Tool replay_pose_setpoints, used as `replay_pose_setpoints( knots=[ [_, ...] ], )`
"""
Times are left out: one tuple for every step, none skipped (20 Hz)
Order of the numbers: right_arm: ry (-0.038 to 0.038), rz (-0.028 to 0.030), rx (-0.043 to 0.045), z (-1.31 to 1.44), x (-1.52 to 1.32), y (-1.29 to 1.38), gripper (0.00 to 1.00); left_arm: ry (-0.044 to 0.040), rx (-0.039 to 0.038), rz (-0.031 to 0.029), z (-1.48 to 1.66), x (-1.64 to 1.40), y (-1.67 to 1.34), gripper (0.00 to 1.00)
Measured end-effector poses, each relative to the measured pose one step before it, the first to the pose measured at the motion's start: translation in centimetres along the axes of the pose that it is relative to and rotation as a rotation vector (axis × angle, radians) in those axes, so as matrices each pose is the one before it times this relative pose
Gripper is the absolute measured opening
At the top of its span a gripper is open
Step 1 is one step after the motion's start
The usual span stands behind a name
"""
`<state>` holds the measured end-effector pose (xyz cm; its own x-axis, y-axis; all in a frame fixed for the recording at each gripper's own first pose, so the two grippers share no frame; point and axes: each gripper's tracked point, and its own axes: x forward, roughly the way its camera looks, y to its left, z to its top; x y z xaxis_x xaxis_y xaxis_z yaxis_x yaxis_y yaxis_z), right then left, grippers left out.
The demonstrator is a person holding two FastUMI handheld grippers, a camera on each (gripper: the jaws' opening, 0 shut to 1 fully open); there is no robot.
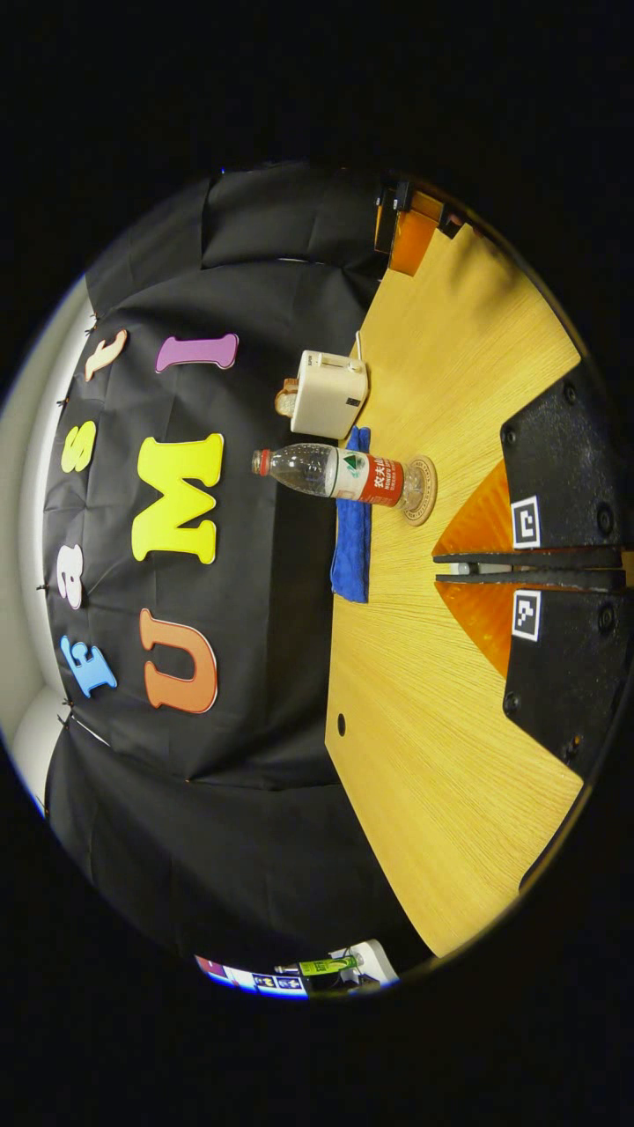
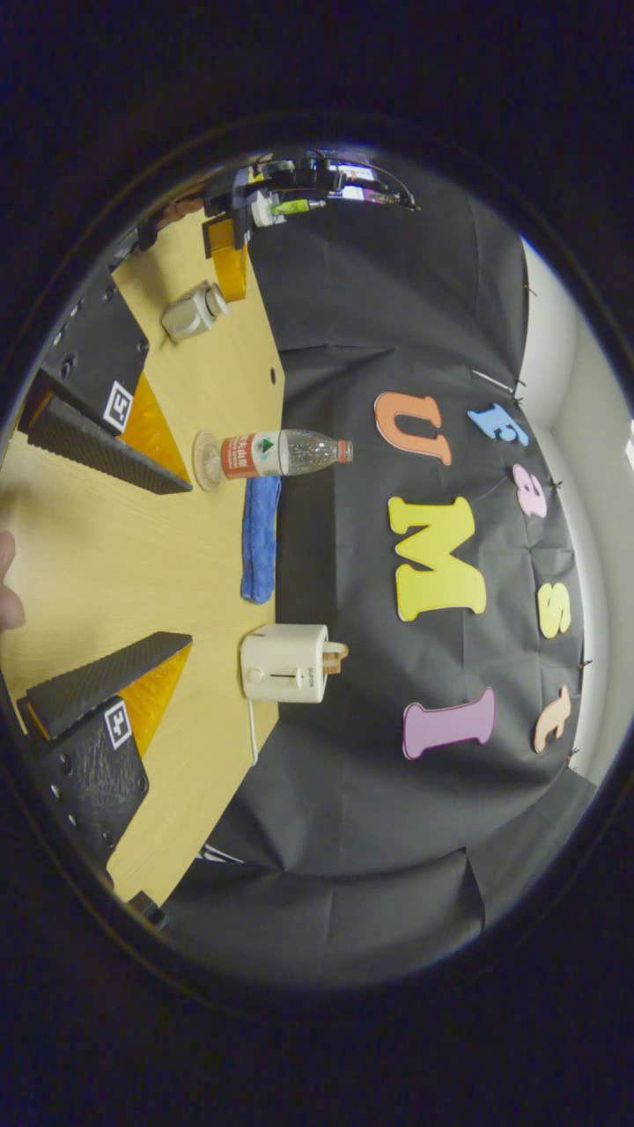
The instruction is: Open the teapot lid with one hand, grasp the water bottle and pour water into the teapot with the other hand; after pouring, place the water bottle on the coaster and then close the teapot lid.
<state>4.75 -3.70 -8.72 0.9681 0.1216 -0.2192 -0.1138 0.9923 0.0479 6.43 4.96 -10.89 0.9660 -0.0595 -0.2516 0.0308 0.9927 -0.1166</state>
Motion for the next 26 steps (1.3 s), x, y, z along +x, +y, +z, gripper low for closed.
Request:
replay_pose_setpoints(
  knots=[
    [-0.0002, 0.00023, -0.00022, -0.059, -0.014, -0.008, 0.94, 0.00113, 0.00331, 0.00159, 0.036, 0.103, -0.103, 0.04],
    [-0.00089, -0.00026, -0.00166, 0.014, -0.094, 0.006, 0.94, 0.00151, 0.00414, 0.00329, -0.2, 0.023, 0.067, 0.04],
    [-0.00282, 0.00151, -0.00004, 0.067, -0.041, 0.085, 0.94, 0.01034, 0.00356, 0.00624, -0.136, 0.088, 0.044, 0.04],
    [-0.00327, 0.00125, 0.00019, 0.138, -0.035, 0.07, 0.93, 0.00678, 0.00305, 0.00668, -0.236, 0.088, -0.061, 0.04],
    [-0.00306, 0.0034, -0.00073, 0.031, -0.042, 0.147, 0.93, 0.00183, -0.00144, 0.00084, -0.116, 0.005, -0.115, 0.05],
    [-0.0031, 0.00208, -0.00366, 0.084, -0.085, 0.146, 0.94, -0.00284, -0.00132, -0.00145, 0.142, -0.072, -0.048, 0.05],
    [-0.00347, 0.00293, -0.00527, 0.096, -0.052, 0.194, 0.94, 0.00168, -0.00375, -0.00354, -0.118, 0.063, -0.146, 0.07],
    [-0.00372, 0.00306, -0.00437, 0.158, -0.167, 0.195, 0.94, 0.00198, -0.00015, 0.00662, -0.12, -0.129, 0.045, 0.08],
    [-0.00491, 0.0031, -0.00121, 0.175, -0.133, 0.164, 0.94, -0.00122, 0.00441, 0.0081, -0.022, -0.096, 0.056, 0.15],
    [-0.00774, 0.00385, -0.00206, 0.335, -0.165, 0.253, 0.93, -0.00787, 0.00211, 0.01419, 0.288, -0.208, 0.263, 0.2],
    [-0.00764, -0.00213, -0.00493, 0.245, -0.106, 0.118, 0.94, -0.01489, -0.00135, 0.02168, 0.584, -0.126, 0.384, 0.47],
    [-0.01046, -0.00254, -0.00847, 0.359, -0.198, 0.197, 0.94, -0.0163, -0.001, 0.01474, 0.589, -0.945, 0.261, 0.73],
    [-0.00922, -0.00535, -0.0062, 0.371, -0.121, 0.208, 0.94, -0.02608, -0.0025, 0.02366, 1.074, 0.172, 0.178, 1.0],
    [-0.01028, -0.01007, -0.00725, 0.446, -0.124, 0.182, 0.94, -0.02727, 0.00265, 0.01792, 1.068, -0.452, 0.26, 0.99],
    [-0.00661, -0.01926, -0.00957, 0.39, -0.056, -0.096, 0.94, -0.02631, 0.00363, 0.01413, 1.275, -0.513, 0.064, 0.99],
    [-0.01578, -0.00943, -0.00228, 0.629, -0.196, 0.071, 0.94, -0.02832, 0.00407, 0.01128, 1.412, -0.598, -0.036, 0.99],
    [-0.01497, -0.00527, 0.0034, 0.968, -0.159, 0.375, 0.94, -0.02677, 0.00585, 0.00428, 1.493, -0.669, -0.283, 0.99],
    [-0.01574, 0.00742, 0.01359, 1.017, -0.057, 0.533, 0.94, -0.03487, 0.00209, 0.00178, 1.637, -0.625, -0.584, 0.99],
    [-0.01062, -0.00061, 0.00997, 0.933, -0.06, 0.472, 0.94, -0.02712, 0.00016, 0.00262, 1.439, -0.435, -0.506, 0.99],
    [-0.00731, -0.00974, 0.00362, 0.977, -0.125, 0.124, 0.94, -0.0185, -0.00283, 0.00135, 1.049, -0.51, -0.562, 0.98],
    [-0.01511, -0.00123, 0.00376, 0.998, -0.243, 0.233, 0.94, -0.01788, -0.00589, -0.00533, 0.99, -0.569, -0.73, 0.98],
    [-0.02082, -0.00326, -0.00213, 1.119, -0.38, 0.202, 0.94, -0.01318, -0.00417, -0.00545, 0.899, -0.419, -0.633, 0.98],
    [-0.01934, -0.00987, -0.00717, 0.825, -0.467, -0.099, 0.94, -0.00812, 0.00267, -0.00653, 0.69, -0.381, -0.514, 0.98],
    [-0.01635, -0.01022, -0.01132, 0.556, -0.383, -0.142, 0.94, -0.00048, 0.00564, 0.00253, 0.234, -0.381, -0.186, 0.98],
    [-0.00687, -0.01165, -0.0082, 0.142, -0.554, -0.11, 0.94, 0.0026, -0.00059, -0.00749, 0.015, -0.362, -0.309, 0.98],
    [0.00442, -0.00504, -0.00257, -0.192, -0.494, 0.047, 0.94, 0.00118, -0.00449, -0.01865, -0.046, -0.507, -0.824, 0.98]
  ],
)
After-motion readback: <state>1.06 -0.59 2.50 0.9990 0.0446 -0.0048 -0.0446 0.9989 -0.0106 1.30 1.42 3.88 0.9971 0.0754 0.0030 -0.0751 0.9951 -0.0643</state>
